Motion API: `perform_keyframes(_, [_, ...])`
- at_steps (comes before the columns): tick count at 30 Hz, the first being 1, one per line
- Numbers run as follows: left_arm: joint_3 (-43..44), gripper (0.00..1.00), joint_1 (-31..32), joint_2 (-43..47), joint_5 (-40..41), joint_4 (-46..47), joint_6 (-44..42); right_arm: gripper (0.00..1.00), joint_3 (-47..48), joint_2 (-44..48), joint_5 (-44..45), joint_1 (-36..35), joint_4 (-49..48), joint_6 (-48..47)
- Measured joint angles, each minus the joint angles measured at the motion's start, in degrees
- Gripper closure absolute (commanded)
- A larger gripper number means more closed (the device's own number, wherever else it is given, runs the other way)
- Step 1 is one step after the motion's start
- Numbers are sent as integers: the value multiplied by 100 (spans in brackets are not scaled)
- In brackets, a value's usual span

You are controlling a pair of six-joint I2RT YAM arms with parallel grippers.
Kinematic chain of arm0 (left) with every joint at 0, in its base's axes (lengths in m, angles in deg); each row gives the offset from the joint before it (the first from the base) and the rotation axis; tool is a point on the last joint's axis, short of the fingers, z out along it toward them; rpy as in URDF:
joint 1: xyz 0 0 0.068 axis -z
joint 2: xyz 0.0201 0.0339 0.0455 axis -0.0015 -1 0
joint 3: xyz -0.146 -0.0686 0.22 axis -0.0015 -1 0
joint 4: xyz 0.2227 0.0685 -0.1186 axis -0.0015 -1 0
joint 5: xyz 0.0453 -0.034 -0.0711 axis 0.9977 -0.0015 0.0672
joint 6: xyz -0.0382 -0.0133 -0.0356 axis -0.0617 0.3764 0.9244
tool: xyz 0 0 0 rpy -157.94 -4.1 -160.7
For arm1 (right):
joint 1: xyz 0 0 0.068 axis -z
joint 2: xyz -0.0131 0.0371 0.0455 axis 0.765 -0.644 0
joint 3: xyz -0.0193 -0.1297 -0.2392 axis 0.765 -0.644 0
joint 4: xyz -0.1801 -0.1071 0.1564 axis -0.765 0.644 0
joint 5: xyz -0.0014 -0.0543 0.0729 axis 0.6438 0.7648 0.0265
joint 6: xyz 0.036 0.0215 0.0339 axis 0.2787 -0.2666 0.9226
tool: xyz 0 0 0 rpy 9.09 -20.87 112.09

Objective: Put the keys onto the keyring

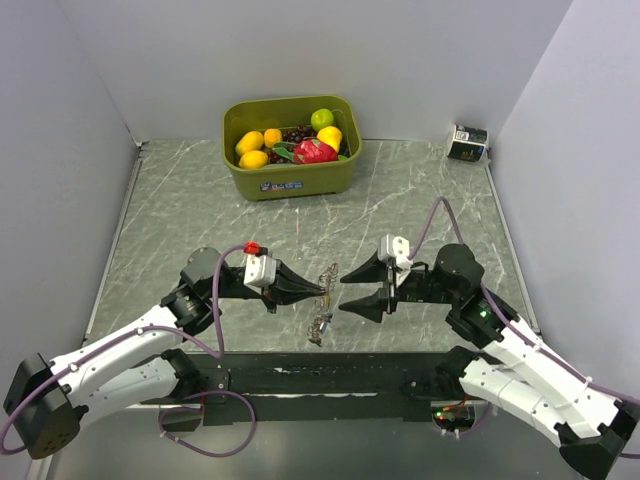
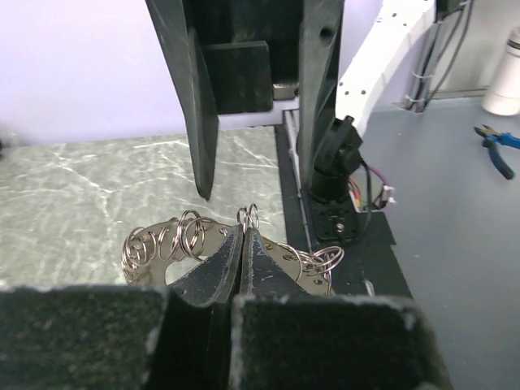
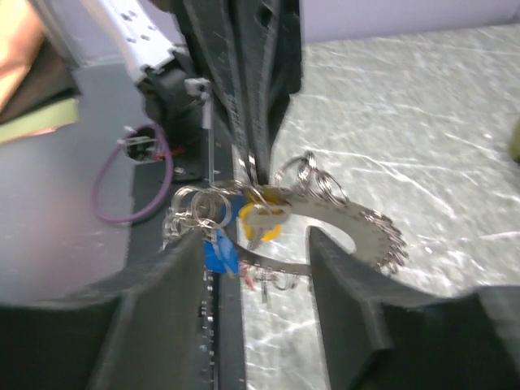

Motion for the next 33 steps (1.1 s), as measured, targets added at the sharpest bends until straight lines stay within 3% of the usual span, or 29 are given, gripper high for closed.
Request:
perform_keyframes(13, [0,99,0,-118,-212,22,50,43,52,-304,-820,0,-459,105])
perform_keyframes(23, [0,99,0,-164,-258,37,68,52,52,-669,-973,0,-894,258])
perform_keyframes(26, [0,99,-2,-195,-271,105,70,62,50,-708,-1001,0,-997,282])
perform_keyframes(27, [0,99,-2,-199,-275,125,72,70,50,-715,-1016,0,-1021,284])
perform_keyframes(33, [0,99,-7,-240,-341,251,170,76,48,-745,-1023,2,-1080,326])
